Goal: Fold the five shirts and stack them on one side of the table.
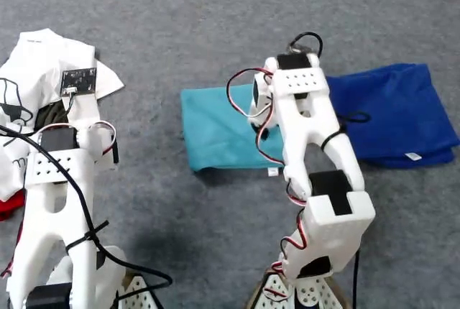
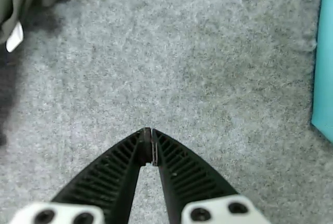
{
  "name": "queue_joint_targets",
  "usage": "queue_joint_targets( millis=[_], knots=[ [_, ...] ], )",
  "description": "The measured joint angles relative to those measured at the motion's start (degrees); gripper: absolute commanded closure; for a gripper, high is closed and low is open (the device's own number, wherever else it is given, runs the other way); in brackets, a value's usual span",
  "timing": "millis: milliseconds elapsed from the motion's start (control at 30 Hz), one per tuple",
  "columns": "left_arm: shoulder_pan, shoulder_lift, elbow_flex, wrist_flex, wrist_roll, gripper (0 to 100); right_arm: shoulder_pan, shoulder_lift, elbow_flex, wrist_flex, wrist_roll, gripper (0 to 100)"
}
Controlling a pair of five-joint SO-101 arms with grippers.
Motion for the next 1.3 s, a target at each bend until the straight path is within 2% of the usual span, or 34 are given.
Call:
queue_joint_targets(
  millis=[233, 567, 633, 767, 800, 1167, 1300],
  knots=[
    [0.00, -0.09, 1.23, 0.00, 0.00, 98, -1.32, 2.55, 4.22, -7.91, -5.19, 72.3],
    [0.00, -0.09, 1.32, 0.00, 0.00, 98, -1.49, 13.01, -0.26, -8.79, -5.98, 73.3],
    [0.00, -0.09, 1.32, 0.00, 0.00, 98, -1.49, 14.42, -1.23, -8.79, -5.98, 78.0],
    [0.00, -0.09, 1.32, 0.00, 0.00, 98, -1.41, 14.86, -1.67, -8.62, -5.45, 97.0],
    [0.00, -0.09, 1.32, 0.00, 0.00, 98, -1.32, 14.86, -1.67, -8.62, -4.57, 98.3],
    [0.00, -0.09, 1.32, 0.00, 0.00, 98, -1.14, 14.86, -1.67, -8.53, -1.67, 99.7],
    [0.00, -0.09, 1.32, 0.00, 0.00, 98, -0.88, 14.42, -3.43, -5.19, 0.09, 99.7]
  ],
)
